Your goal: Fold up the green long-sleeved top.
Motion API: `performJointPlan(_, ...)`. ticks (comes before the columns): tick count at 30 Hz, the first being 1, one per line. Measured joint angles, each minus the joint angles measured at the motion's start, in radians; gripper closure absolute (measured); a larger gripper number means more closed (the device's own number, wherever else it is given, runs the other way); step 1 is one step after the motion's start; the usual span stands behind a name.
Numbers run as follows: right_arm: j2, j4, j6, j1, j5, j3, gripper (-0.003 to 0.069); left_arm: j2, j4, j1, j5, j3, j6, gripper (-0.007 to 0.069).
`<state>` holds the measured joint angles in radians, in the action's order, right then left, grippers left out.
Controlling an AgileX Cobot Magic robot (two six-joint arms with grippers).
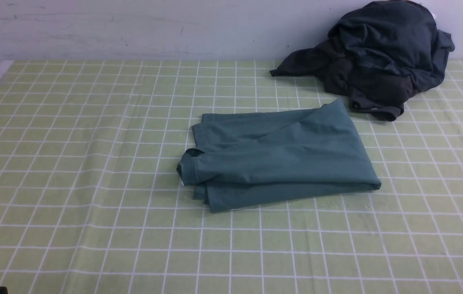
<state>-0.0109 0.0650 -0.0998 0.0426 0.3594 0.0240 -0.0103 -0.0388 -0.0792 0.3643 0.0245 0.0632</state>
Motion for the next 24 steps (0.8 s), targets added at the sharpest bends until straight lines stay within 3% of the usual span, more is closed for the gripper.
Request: performJointPlan(24,0.000,0.004,0.000,0.000,0.000,-0.001,0.0671,0.000,0.001,-0.002,-0.001,0.000,0.015,0.0627)
